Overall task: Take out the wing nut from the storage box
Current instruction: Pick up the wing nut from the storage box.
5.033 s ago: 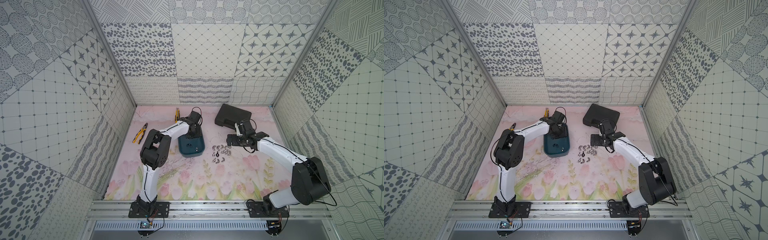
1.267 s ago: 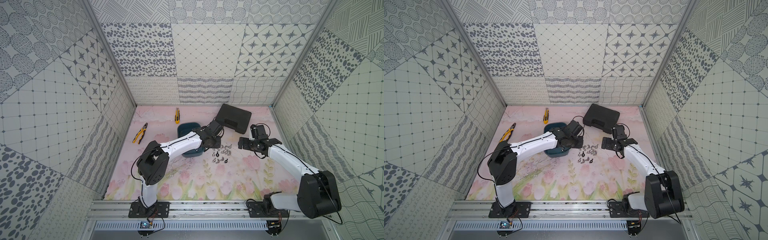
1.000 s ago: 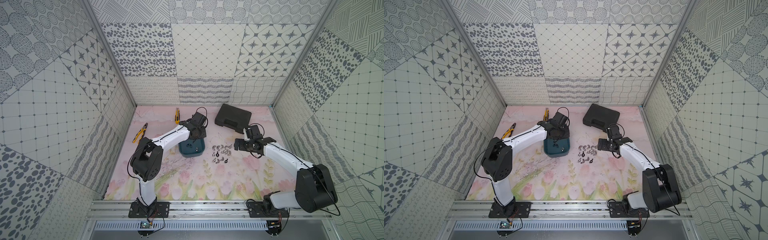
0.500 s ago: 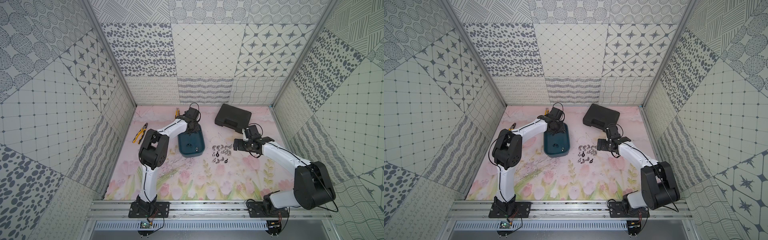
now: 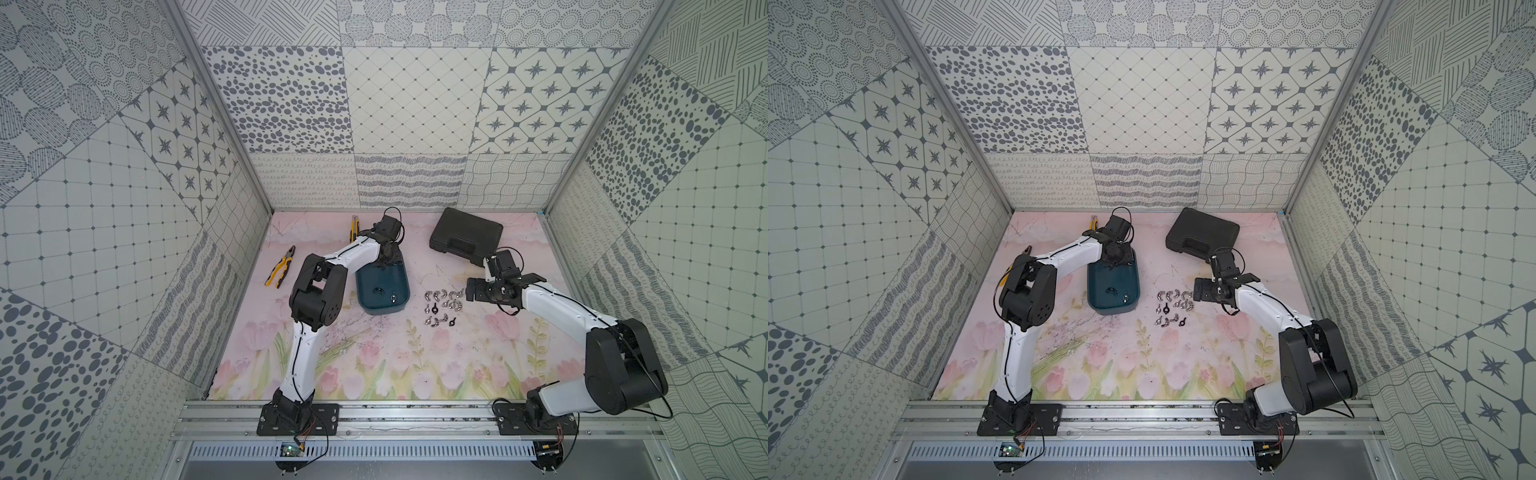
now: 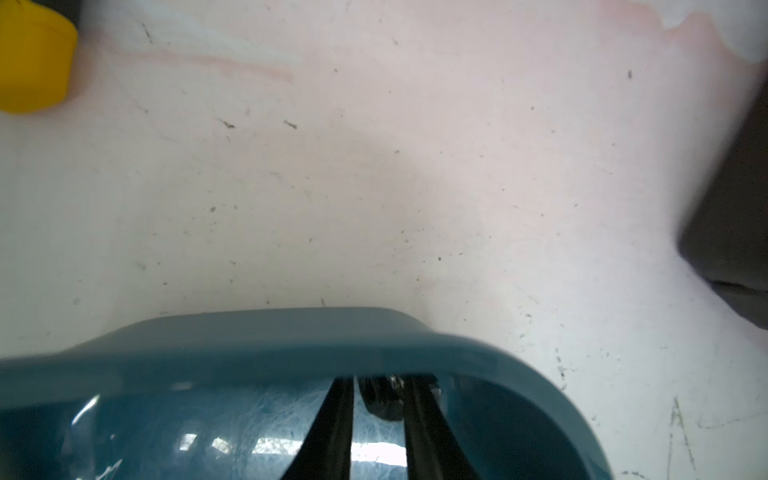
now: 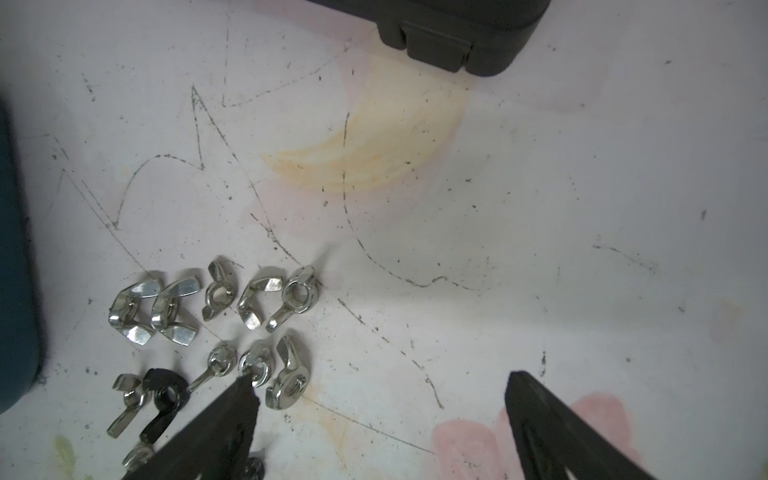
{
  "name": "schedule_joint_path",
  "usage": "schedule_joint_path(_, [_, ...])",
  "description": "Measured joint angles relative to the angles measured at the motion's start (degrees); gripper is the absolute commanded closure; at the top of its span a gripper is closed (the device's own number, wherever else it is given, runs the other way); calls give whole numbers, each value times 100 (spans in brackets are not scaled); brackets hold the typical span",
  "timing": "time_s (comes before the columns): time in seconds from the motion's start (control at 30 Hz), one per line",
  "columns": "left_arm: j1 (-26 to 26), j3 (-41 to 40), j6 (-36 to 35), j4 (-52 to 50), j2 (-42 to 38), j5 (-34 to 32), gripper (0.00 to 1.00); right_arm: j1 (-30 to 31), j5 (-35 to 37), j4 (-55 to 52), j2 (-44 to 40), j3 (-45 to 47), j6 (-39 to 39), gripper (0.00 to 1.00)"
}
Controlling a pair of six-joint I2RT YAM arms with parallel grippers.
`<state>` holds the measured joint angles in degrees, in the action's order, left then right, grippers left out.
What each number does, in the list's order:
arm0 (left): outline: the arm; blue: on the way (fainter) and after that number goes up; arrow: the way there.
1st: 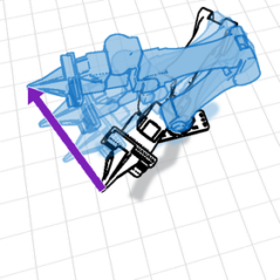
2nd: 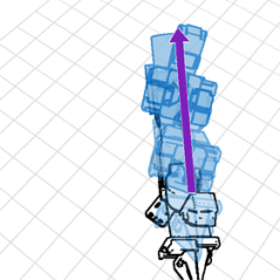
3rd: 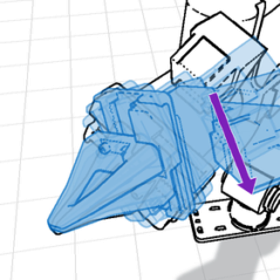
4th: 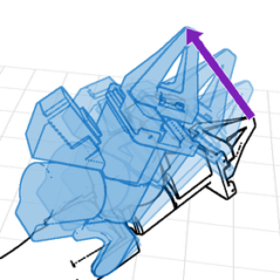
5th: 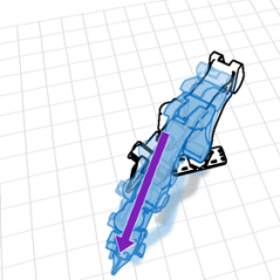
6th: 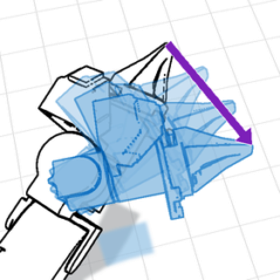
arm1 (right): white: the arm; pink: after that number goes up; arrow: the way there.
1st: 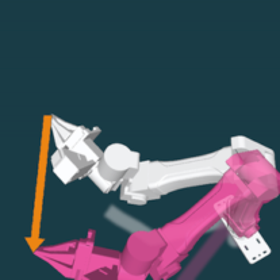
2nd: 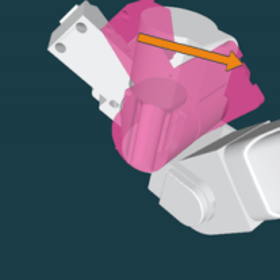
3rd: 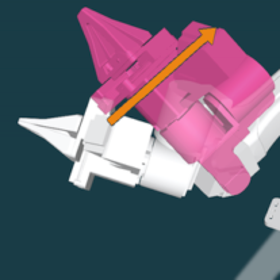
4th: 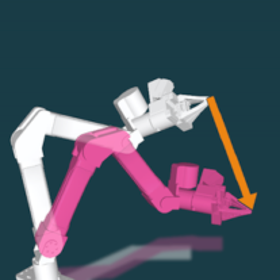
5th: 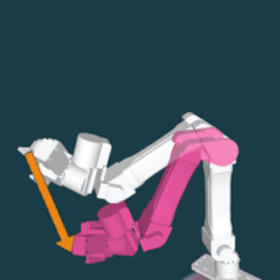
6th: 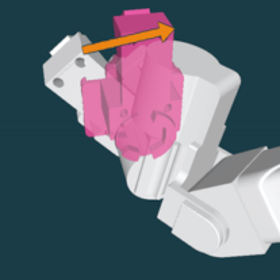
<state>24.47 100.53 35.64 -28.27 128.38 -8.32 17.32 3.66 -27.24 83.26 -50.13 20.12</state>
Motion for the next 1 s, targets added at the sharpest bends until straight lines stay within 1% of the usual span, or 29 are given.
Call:
schedule_joint_path(0.43, [-33, -181, -133, 2, 31, -96, 77, 70, 2, -4, 17, -26, 0, 3])
schedule_joint_path(0.83, [-37, -280, -247, 205, 2, -127, 97, 201, 4, -46, 160, -470, -17, 3])
schedule_joint_path(1.0, [-42, -560, -275, 214, -243, -118, 100, 201, 35, -74, 160, -474, -17, 3])
